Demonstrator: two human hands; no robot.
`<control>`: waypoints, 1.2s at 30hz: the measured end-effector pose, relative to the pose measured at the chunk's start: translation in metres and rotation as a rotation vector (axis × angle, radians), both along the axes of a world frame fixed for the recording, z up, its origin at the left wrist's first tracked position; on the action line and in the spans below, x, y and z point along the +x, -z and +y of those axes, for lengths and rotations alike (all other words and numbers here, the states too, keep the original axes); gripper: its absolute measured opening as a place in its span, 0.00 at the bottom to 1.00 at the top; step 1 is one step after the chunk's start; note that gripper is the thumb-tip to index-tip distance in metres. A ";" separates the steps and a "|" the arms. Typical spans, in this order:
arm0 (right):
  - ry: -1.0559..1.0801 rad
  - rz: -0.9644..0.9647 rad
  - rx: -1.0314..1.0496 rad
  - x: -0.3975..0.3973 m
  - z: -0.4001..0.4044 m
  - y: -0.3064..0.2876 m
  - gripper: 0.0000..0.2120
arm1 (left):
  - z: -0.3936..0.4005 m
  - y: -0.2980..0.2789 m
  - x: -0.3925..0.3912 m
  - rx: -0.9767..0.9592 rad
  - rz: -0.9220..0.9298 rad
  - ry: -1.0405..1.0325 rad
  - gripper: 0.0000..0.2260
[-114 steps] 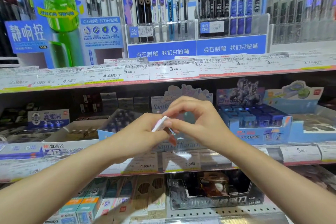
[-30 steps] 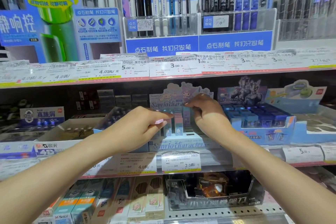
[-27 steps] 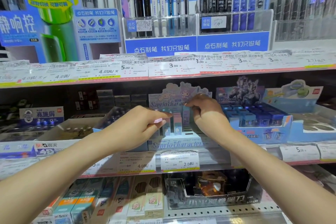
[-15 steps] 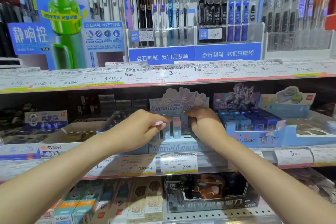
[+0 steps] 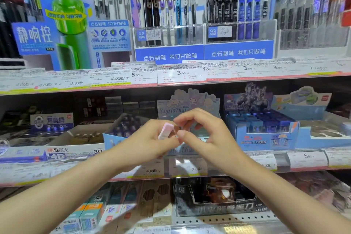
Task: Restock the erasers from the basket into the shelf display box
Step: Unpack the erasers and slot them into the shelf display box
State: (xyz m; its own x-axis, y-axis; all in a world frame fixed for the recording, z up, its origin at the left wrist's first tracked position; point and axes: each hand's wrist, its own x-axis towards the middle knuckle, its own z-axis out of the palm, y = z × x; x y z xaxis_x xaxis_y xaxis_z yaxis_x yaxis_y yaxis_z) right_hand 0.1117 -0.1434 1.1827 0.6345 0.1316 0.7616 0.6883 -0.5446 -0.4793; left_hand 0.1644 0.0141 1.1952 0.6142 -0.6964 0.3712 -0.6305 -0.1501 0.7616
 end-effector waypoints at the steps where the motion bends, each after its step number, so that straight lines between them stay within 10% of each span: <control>1: -0.024 0.005 -0.014 -0.001 0.002 -0.001 0.09 | 0.000 0.001 -0.003 0.009 0.060 0.014 0.06; 16: -0.337 0.296 0.160 0.001 -0.017 -0.013 0.06 | 0.015 0.001 0.002 -0.094 0.735 0.228 0.14; 22: -0.400 0.341 0.199 0.004 -0.020 -0.010 0.08 | 0.016 0.011 0.008 -0.076 0.635 0.225 0.09; 31: -0.161 0.265 0.271 0.012 -0.011 -0.006 0.14 | -0.006 0.012 0.007 -0.207 0.205 -0.121 0.04; 36: -0.018 0.120 0.287 0.024 -0.036 -0.020 0.16 | 0.001 0.013 0.022 0.088 -0.725 -0.250 0.11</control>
State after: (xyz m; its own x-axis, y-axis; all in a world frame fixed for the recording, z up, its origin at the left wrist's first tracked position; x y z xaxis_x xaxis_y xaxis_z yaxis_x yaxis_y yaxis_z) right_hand 0.1361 -0.1796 1.2031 0.7214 -0.0657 0.6894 0.6260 -0.3637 -0.6898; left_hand 0.1869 0.0155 1.1827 0.3812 -0.6144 0.6908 -0.9066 -0.3946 0.1494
